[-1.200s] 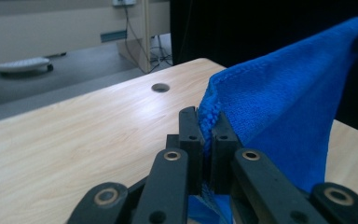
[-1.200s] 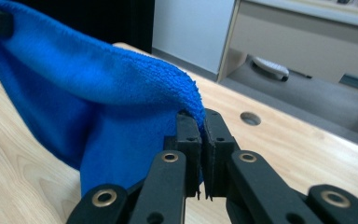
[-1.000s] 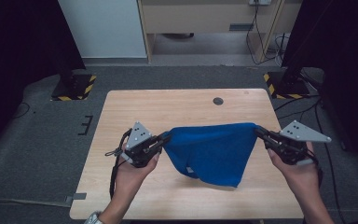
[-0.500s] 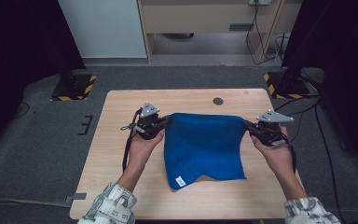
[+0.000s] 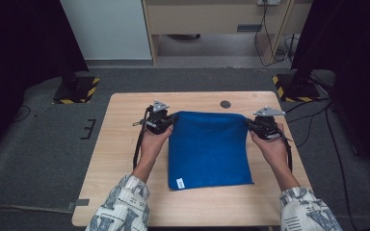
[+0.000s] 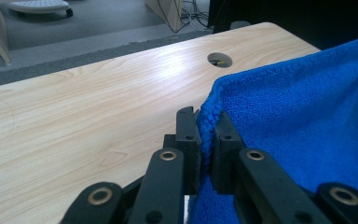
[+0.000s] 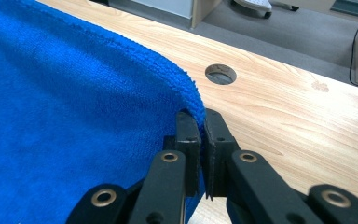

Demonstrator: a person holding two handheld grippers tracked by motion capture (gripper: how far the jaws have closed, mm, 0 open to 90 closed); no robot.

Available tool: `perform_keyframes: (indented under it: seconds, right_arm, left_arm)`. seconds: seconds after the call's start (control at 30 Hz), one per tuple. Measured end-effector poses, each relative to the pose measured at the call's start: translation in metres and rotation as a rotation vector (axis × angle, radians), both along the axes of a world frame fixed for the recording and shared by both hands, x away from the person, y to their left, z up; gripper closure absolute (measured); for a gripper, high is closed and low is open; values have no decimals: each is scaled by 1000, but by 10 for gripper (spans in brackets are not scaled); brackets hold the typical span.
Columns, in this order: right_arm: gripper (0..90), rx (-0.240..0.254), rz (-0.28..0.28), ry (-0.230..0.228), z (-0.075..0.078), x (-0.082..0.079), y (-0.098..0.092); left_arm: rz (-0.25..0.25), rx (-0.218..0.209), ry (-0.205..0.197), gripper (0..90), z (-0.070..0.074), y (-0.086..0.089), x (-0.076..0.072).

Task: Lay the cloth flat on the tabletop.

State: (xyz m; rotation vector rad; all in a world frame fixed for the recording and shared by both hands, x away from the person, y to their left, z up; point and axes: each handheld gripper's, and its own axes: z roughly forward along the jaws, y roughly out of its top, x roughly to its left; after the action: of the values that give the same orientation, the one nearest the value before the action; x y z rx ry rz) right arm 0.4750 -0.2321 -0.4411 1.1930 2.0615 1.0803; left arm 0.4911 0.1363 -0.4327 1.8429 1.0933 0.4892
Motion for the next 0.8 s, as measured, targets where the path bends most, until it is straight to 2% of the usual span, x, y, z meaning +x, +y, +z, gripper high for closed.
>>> perform_keyframes:
  seconds: [0.1,0.27,0.4,0.5,0.67,0.73,0.8]
  right_arm:
    - [867,-2,-18,13,-5,6,2]
    - [866,-22,-35,44,-14,16,3]
    - [865,-2,-35,71,-21,23,0]
    - [862,-6,-37,89,-28,30,1]
    - [863,19,-64,110,-35,38,1]
    - [862,17,-68,113,-36,40,0]
    - [861,28,-74,116,-37,40,-3]
  left_arm:
    - [3,10,9,833,-4,-2,8]
    - [13,-2,19,832,-12,-5,19]
    - [27,33,43,831,-23,-9,29]
    - [38,29,60,829,-28,-9,36]
    - [27,64,66,831,-33,-12,45]
    - [25,60,62,830,-35,-13,47]
    - [22,61,78,829,-38,-14,50]
